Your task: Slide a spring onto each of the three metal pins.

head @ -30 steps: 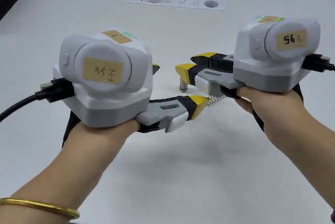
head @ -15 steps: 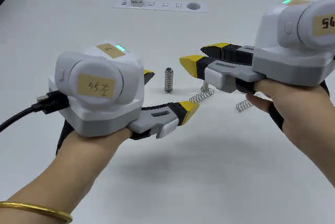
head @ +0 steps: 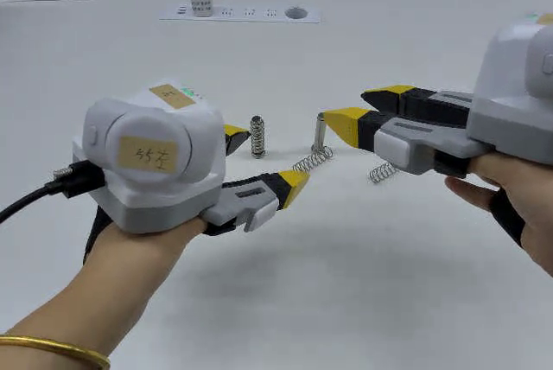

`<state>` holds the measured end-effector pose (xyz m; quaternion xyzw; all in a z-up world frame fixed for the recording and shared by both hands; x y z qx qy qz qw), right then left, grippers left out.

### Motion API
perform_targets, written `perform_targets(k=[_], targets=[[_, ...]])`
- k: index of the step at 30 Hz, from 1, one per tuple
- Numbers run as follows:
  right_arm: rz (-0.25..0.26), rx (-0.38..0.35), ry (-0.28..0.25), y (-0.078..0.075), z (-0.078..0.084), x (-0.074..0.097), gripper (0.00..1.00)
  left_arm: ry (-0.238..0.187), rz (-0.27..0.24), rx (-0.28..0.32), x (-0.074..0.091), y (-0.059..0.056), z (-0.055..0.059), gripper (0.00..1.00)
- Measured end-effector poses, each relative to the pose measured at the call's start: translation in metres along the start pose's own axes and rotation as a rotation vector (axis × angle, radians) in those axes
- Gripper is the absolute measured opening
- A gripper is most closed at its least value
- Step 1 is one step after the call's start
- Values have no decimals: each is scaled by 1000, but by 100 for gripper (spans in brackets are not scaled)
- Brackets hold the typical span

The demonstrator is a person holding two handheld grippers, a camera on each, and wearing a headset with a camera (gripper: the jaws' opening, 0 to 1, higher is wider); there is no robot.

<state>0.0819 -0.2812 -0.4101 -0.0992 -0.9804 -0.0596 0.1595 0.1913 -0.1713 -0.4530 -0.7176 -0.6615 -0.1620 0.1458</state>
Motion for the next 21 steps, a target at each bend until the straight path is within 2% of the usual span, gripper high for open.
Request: perform_targets(k=[3,8,16,21], targets=[[5,-13,3,0,4,8,33,20,6,-26,-4,1,3,47],[8,-21,11,1,11,17,34,29,14,-8,-10,4,6,44],[16,-21,45,1,20,28,41,47,32,-23,-22,1,11,39],[20,-28,58,-1,25,34,44,52,54,-11,-31,0,13,33]])
Point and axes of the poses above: the centre of the closed fingertips' face, and the gripper's own axes: x roughly backward along the fingers, y roughly to its left, z roughly out of its underside, the point moved 7 cm from there along x, roughly backward along the fingers, and after that the axes turned 4 degrees about z, right-handed, at the moved point
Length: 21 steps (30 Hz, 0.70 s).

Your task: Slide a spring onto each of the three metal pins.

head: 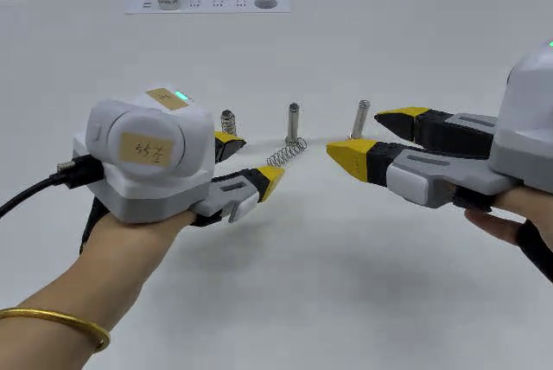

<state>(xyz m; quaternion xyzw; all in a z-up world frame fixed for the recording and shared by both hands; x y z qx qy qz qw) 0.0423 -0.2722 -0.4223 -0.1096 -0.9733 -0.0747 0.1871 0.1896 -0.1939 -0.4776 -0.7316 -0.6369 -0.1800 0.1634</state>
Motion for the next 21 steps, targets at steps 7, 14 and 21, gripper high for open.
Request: perform_targets(k=[7,14,21], targets=[[9,-15,26,-3,10,7,48,14,18,-12,-12,2,1,28],[15,-18,48,-4,16,11,53,38,33,-16,-22,3,5,23],[23,-25,59,-5,17,12,59,69,37,-25,-27,6,9,21]])
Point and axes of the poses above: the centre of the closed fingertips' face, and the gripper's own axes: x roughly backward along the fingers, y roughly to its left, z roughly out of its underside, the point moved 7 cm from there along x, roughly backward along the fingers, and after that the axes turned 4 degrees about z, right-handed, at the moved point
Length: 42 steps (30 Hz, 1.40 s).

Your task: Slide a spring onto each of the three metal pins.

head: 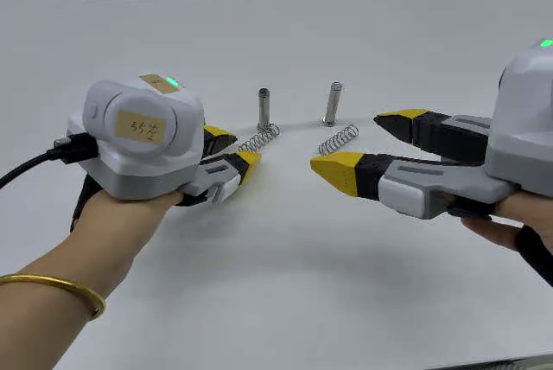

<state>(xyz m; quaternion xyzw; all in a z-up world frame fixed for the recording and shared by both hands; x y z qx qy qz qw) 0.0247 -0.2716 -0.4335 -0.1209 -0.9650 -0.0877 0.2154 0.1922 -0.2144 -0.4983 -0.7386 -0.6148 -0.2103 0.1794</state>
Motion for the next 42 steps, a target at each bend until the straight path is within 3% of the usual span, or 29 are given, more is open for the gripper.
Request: perform_targets(k=[5,20,33,38,42], targets=[[-2,-4,6,1,0,0,59,19,0,-6,-2,0,2,19],[5,-25,10,-1,-1,0,59,24,11,2,-4,-1,0,11],[5,-44,-10,-2,-5,1,60,49,20,45,3,-1,1,10],[-2,-74,-30,-1,-7,1,59,24,30,60,12,-7,-3,10],[-14,-107,-56,0,-11,0,59,-39,42,120,22,-11,-13,10]])
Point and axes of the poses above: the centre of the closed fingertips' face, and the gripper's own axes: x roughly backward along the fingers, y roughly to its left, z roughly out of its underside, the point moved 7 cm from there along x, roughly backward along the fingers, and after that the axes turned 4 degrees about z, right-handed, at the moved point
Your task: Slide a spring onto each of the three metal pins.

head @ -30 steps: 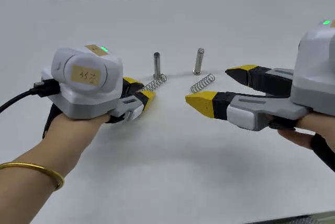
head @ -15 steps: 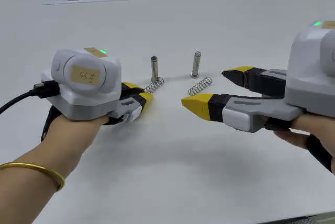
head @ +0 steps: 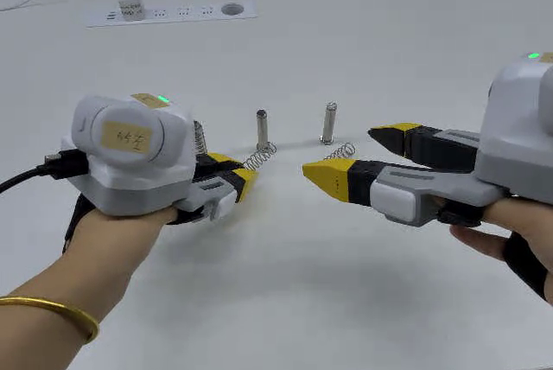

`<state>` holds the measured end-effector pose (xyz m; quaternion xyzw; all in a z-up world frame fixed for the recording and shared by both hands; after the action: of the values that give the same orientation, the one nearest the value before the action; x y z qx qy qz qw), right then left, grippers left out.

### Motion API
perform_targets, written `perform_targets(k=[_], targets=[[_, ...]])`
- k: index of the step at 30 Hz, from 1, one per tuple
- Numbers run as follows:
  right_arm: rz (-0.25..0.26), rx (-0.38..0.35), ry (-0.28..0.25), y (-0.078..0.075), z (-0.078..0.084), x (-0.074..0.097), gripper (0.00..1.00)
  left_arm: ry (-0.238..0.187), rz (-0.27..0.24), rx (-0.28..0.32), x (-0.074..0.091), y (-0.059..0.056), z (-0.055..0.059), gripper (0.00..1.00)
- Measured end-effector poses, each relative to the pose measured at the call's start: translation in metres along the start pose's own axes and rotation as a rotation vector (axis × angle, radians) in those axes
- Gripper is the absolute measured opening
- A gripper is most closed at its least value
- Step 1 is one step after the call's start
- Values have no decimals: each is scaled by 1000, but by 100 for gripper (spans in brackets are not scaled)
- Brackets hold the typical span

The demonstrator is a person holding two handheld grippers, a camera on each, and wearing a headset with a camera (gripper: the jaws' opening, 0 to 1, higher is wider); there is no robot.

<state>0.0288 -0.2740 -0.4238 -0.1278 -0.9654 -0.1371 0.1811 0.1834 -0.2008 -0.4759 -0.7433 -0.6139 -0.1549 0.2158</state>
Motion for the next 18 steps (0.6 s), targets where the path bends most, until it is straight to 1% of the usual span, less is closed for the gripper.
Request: perform_targets(k=[1,2,6,8,9,11,12,15,18], targets=[[-1,-3,-6,0,-1,0,58,-11,4,13,2,-1,-2,10],[-5,-10,-17,1,-3,0,58,-30,16,25,4,-3,-4,10],[-29,-65,-48,4,-8,-2,58,-67,29,45,12,-8,-11,10],[-37,-73,-64,5,-12,-3,57,-99,33,70,16,-12,-14,10],[-41,-82,-72,6,-15,-4,57,-122,38,84,18,-15,-16,10],[-49,-107,-84,7,-19,-6,55,-144,52,102,21,-19,-19,10],[-64,-119,-95,9,-21,-7,54,-158,57,106,23,-21,-20,10],[-71,-151,-103,10,-24,-8,51,-175,69,105,27,-27,-23,10],[-78,-189,-114,11,-27,-11,48,-203,89,108,31,-33,-27,10]])
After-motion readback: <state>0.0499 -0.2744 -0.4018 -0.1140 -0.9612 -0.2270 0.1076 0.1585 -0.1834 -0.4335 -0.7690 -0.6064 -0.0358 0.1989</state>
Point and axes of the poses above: the centre of the closed fingertips' face, and the gripper's own axes: x roughly backward along the fingers, y roughly to its left, z roughly out of its underside, the point moved 7 cm from there along x, roughly backward along the fingers, and after that the axes turned 4 degrees about z, right-handed, at the moved point
